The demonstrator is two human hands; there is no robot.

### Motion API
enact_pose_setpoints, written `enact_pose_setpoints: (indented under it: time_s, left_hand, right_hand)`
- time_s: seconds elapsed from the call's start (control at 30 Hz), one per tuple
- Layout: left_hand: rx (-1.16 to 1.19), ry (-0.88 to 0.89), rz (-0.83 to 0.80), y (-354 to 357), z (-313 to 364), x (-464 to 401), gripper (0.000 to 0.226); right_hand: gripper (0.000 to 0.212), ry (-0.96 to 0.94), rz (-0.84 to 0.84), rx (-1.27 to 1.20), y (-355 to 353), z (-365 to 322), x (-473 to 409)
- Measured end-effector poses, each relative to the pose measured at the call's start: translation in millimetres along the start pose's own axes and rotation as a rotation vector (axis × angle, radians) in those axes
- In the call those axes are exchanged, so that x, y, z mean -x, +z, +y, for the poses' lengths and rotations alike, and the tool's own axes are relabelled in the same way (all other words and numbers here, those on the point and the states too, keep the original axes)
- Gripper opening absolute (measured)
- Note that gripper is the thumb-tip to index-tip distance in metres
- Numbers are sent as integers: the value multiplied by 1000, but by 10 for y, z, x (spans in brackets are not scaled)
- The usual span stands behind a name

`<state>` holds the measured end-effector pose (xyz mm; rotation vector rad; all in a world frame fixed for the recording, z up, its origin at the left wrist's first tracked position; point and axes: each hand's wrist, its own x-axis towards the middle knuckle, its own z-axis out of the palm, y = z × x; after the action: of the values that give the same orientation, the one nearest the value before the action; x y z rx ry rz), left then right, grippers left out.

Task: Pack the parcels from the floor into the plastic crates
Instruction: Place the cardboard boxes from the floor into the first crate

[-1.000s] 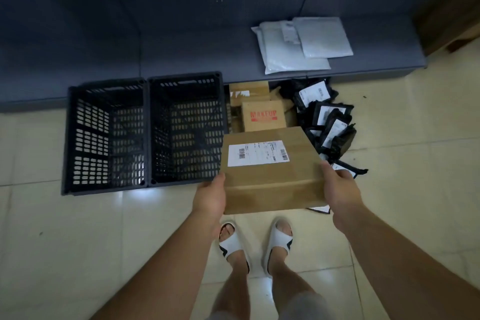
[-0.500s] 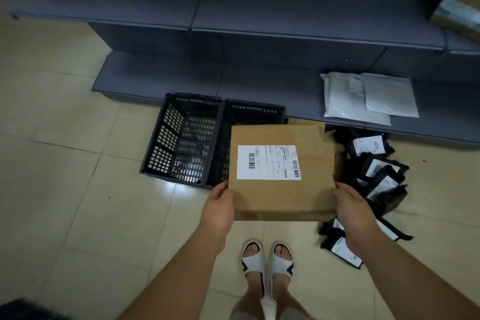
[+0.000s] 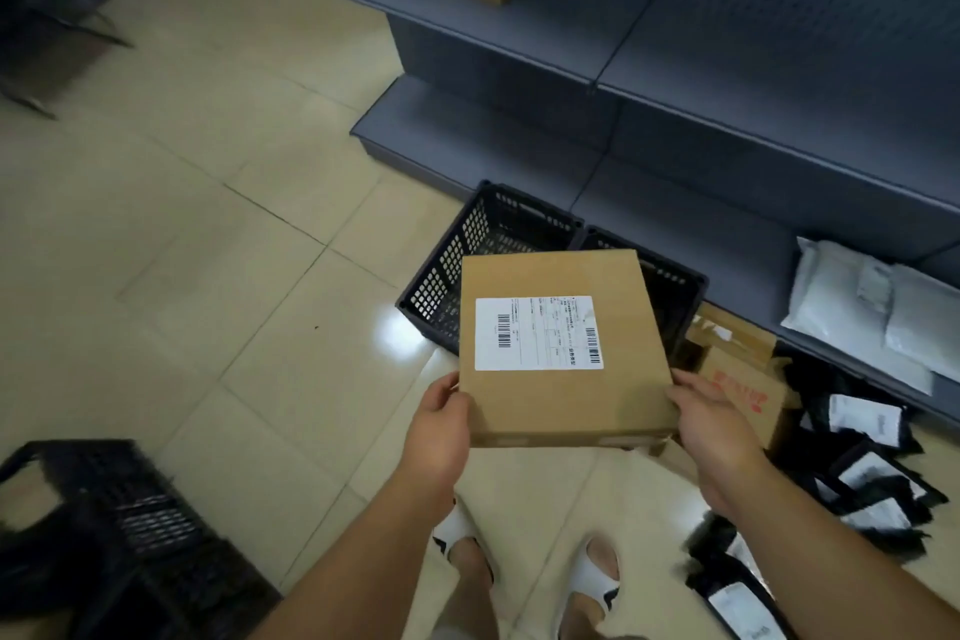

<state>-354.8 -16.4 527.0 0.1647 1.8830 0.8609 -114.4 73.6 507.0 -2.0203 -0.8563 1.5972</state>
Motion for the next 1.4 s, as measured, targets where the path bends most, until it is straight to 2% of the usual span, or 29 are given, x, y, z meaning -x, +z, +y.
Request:
enact_pose_setpoints:
  time_s: [0.33,0.57,0.8,0.93,1.4]
  left_hand:
    - [39,9,32,-1279,353,-690,32]
    - [18,-4,21,-1730,627,-1049,35]
    - [-25,-19,17,-1719,978,-1472,37]
    - [-50,0,15,-1580,1264,-1725,35]
    - [-153,40,-23,-973,2114,-2481,31]
  right_hand:
    - [29,-4,-12,94,1450,-293,159]
    - [27,5,-40,41,2039,-474,150]
    - [20,27,-35,65,2295,-729,-233]
    - [29,39,-38,57,2369,-920,-524]
    - [34,67,6,-33,2345,-1479,-1324]
